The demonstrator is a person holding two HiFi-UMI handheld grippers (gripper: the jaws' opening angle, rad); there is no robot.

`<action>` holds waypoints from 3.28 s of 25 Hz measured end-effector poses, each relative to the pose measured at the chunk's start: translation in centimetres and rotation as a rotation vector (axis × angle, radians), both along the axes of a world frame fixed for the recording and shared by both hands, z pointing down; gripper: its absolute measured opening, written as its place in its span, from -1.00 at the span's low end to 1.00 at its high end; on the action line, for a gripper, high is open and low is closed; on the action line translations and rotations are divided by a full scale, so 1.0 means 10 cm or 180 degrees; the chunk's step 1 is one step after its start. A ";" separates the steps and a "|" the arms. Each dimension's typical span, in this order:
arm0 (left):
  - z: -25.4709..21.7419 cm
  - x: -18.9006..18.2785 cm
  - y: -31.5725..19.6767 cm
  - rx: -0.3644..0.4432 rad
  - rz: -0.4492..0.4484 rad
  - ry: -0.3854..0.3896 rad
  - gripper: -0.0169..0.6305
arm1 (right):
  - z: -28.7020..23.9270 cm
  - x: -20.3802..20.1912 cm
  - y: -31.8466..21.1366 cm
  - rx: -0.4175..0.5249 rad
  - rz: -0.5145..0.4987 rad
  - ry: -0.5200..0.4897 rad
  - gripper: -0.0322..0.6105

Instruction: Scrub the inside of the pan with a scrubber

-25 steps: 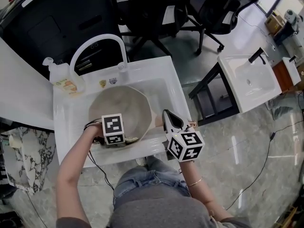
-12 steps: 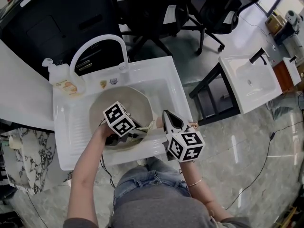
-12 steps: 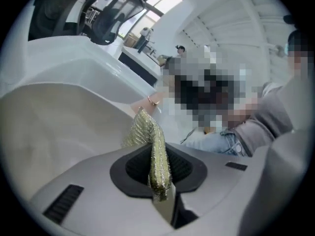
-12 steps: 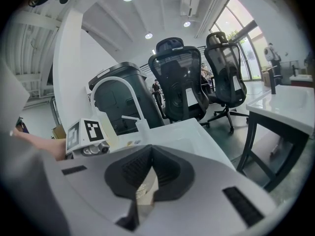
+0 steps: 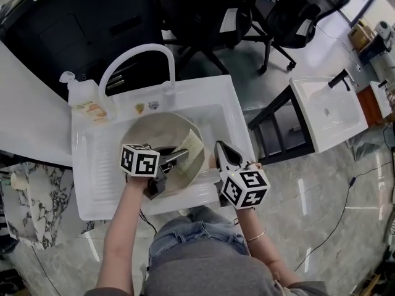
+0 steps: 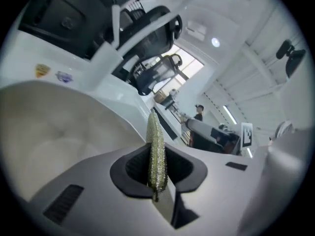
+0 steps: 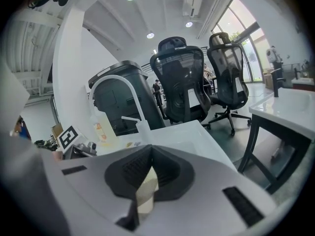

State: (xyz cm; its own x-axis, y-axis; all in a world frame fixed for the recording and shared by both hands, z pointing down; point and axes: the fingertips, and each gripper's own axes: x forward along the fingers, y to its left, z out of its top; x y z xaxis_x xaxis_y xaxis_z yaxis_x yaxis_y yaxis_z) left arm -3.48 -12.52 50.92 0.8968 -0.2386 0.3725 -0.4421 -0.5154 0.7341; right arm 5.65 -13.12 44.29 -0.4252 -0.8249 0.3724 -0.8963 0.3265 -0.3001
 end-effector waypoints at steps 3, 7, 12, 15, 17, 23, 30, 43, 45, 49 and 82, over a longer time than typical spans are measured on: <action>-0.08 -0.28 -0.14 0.0170 -0.0617 0.0016 -0.75 | -0.01 -0.02 -0.06 0.0017 0.0012 0.0025 -0.87; -0.07 -0.48 -0.16 0.0420 -0.1016 -0.0219 -0.75 | 0.00 -0.06 -0.13 0.0034 0.0000 0.0052 -0.87; 0.03 -0.39 -0.14 0.0561 -0.1118 -0.0659 -0.75 | 0.02 -0.08 -0.19 0.0020 0.0004 0.0070 -0.87; 0.19 -0.23 -0.11 0.0365 -0.0963 -0.0801 -0.75 | 0.05 -0.05 -0.22 -0.0002 0.0033 0.0069 -0.87; 0.27 -0.12 -0.09 0.0176 -0.0883 -0.0747 -0.75 | 0.07 -0.02 -0.24 -0.0017 0.0053 0.0066 -0.87; 0.63 -0.12 -0.13 -0.0248 -0.0789 -0.1017 -0.75 | 0.09 0.05 -0.30 -0.0053 0.0090 0.0054 -0.87; 1.08 -0.37 -0.20 -0.0246 -0.0609 -0.1817 -0.75 | 0.12 0.12 -0.40 -0.0089 0.0126 0.0039 -0.87; 1.27 -0.82 -0.52 0.0023 -0.0488 -0.2603 -0.75 | 0.14 0.11 -0.54 -0.0108 0.0076 0.0052 -0.87; 1.28 -0.93 -0.57 0.0065 -0.0499 -0.2739 -0.75 | 0.15 0.09 -0.54 -0.0109 0.0053 0.0048 -0.87; 1.25 -1.11 -0.67 0.0222 -0.0465 -0.3026 -0.75 | 0.16 0.06 -0.54 -0.0124 0.0015 0.0051 -0.87; 0.31 -0.64 0.02 0.0370 -0.0208 -0.2121 -0.75 | -0.07 -0.01 0.03 0.0070 -0.0059 -0.0028 -0.87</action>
State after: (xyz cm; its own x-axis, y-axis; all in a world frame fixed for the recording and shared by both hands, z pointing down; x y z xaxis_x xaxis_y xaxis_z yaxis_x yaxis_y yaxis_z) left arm -9.88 -12.35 54.00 0.4669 -0.3564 0.8093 -0.8138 -0.5313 0.2355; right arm 5.59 -12.80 43.62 -0.4437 -0.8248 0.3506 -0.8874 0.3496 -0.3005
